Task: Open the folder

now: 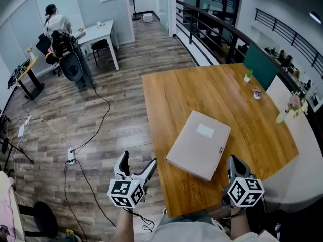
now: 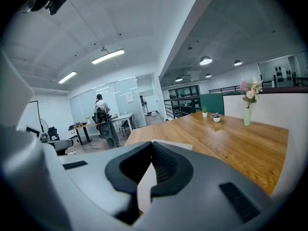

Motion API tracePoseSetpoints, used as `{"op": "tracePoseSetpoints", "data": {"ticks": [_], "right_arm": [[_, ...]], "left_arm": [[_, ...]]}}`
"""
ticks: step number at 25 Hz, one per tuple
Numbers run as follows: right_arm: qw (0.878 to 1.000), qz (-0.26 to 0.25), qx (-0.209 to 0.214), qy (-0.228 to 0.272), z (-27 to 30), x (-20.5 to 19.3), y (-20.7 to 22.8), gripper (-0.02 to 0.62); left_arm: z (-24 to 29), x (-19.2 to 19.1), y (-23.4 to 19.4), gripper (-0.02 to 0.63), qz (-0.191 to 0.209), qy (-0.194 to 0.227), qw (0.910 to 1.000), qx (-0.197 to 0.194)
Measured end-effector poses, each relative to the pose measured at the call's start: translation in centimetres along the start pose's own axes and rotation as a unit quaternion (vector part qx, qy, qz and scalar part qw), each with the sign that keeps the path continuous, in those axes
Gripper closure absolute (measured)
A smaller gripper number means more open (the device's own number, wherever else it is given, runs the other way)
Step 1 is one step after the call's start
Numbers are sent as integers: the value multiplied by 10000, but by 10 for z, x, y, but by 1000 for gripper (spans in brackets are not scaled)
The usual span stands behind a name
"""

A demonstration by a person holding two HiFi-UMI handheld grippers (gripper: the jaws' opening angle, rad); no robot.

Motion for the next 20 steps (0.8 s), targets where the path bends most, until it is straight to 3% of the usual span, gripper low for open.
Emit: {"op": "tracePoseSetpoints", "data": {"ticks": [5, 8, 10, 12, 16, 20], "right_arm": [[10000, -25, 31, -17, -2, -2, 0, 594], [10000, 6, -30, -65, -7, -6, 7, 594], [9999, 38, -89, -85, -10, -8, 12, 594], [9998, 78, -158, -95, -14, -10, 20, 594], [9992, 175, -331, -133, -24, -18, 36, 594], [9981, 239, -523, -207, -29, -25, 56, 594]], "left_arm": [[13, -11, 5, 107, 471, -370, 9975, -366], [27, -20, 19, 106, 1176, -797, 9849, -990], [35, -30, 32, 106, 1747, -1185, 9651, -1552], [42, -41, 45, 131, 2222, -1555, 9398, -2079], [51, -57, 60, 160, 2757, -2069, 8940, -2863], [65, -76, 69, 162, 3597, -2603, 8321, -3323]]}}
Point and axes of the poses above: the fingertips, and each gripper's own axes: z forward along the fingers, y to its right, x out of its top, the point moved 4 cm from there along -z, backward along the fingers, and after that the axes turned 3 degrees about -x, right-handed, at the moved point
